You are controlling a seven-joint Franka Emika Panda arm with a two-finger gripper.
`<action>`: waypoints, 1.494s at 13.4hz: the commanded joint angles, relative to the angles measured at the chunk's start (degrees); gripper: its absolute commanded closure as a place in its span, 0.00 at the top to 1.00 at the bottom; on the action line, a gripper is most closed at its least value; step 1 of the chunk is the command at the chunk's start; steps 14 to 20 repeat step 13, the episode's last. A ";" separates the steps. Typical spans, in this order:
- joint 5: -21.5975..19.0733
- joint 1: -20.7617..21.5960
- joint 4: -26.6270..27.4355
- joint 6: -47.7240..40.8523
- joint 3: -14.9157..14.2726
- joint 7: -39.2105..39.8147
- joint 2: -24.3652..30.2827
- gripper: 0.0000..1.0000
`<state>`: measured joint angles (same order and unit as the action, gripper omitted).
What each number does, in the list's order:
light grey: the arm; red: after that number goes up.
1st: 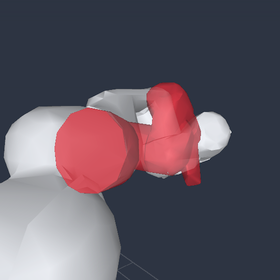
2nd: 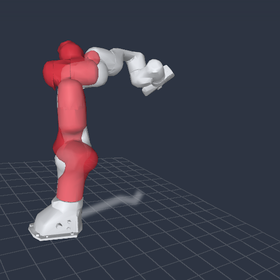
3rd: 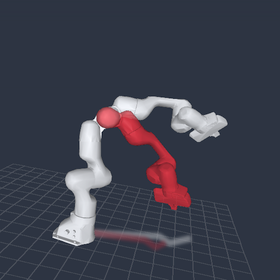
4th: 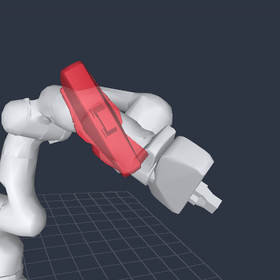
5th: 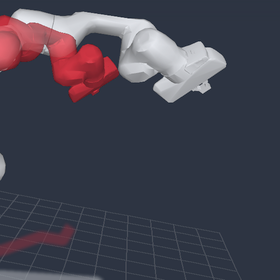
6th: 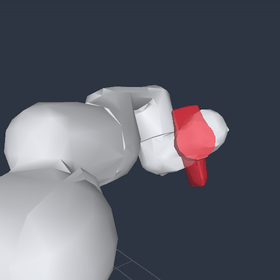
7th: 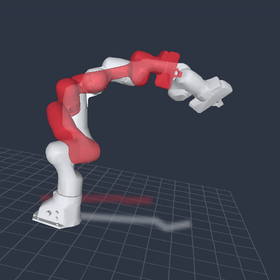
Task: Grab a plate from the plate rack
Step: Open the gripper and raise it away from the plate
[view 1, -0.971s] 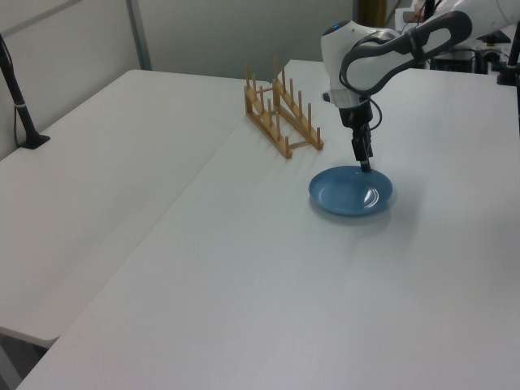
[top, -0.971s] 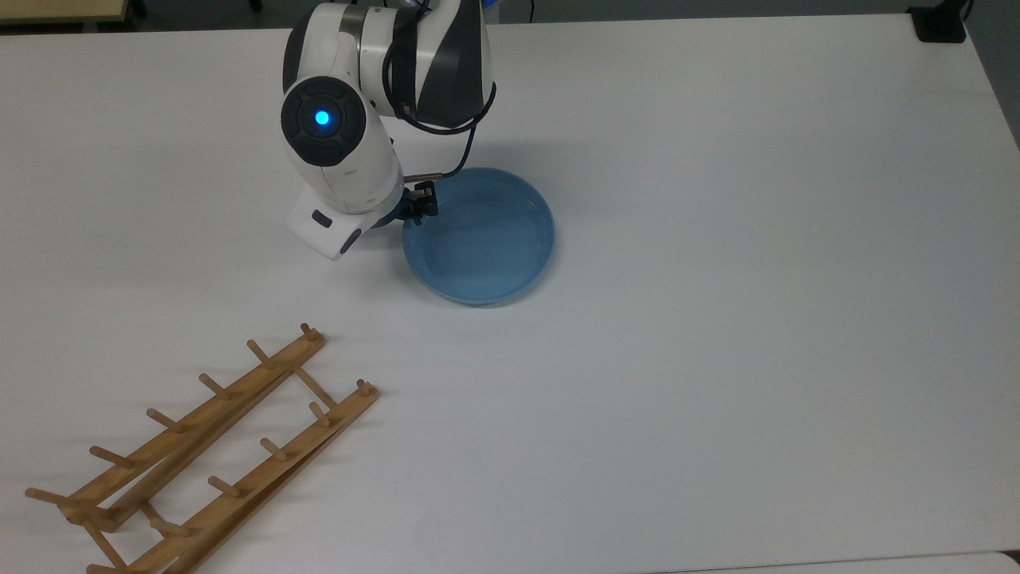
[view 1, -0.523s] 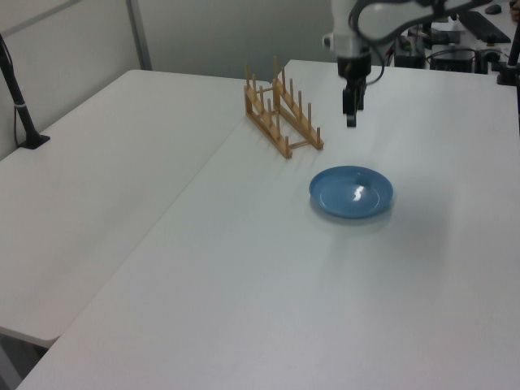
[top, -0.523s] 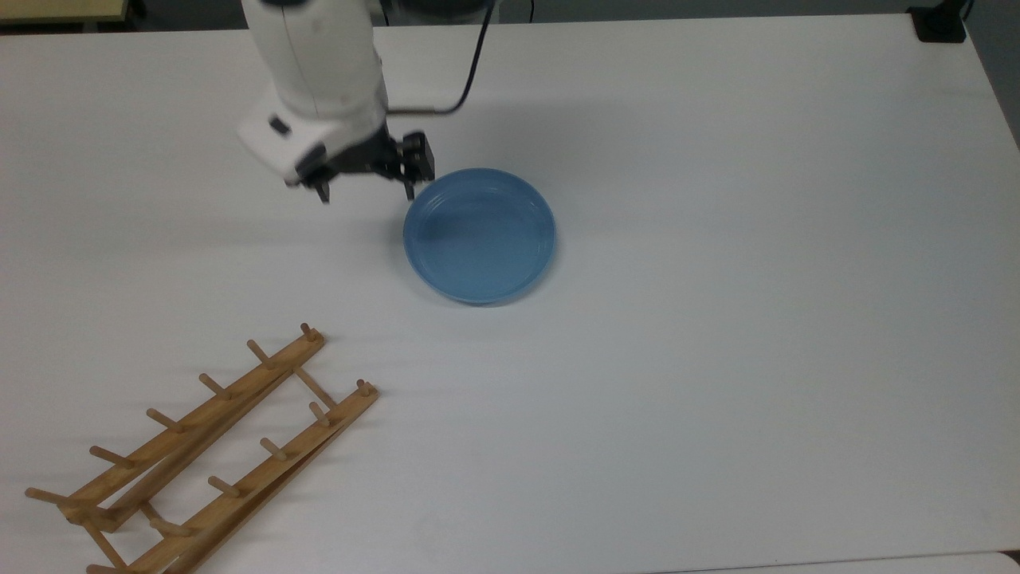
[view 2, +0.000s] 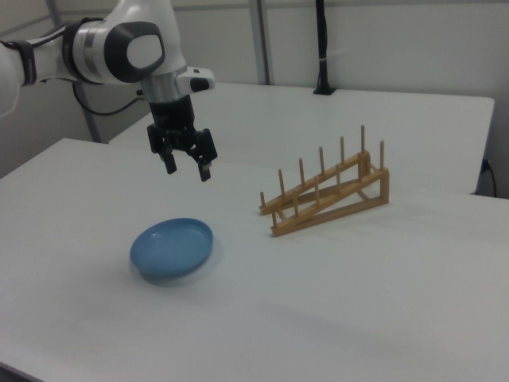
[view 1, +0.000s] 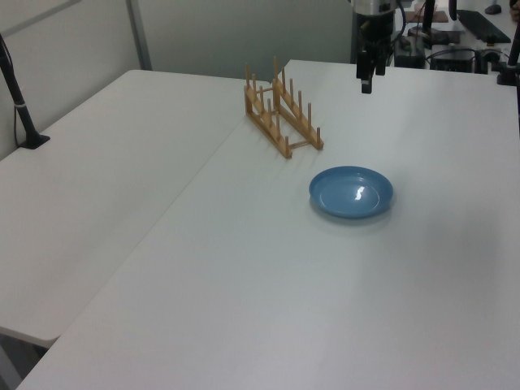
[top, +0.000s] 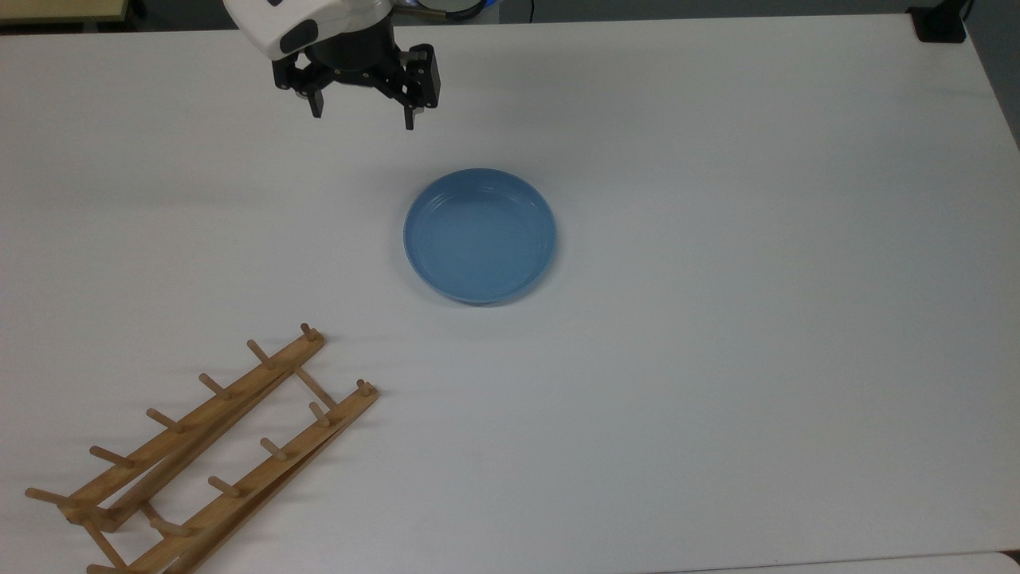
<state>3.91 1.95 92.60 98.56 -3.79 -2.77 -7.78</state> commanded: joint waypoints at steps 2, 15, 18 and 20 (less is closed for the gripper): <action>1.01 0.43 2.58 -0.03 -0.43 0.04 2.07 1.00; 0.75 0.25 1.97 0.23 0.01 0.04 -0.39 1.00; 0.75 0.25 1.97 0.23 0.01 0.04 -0.39 1.00; 0.75 0.25 1.97 0.23 0.01 0.04 -0.39 1.00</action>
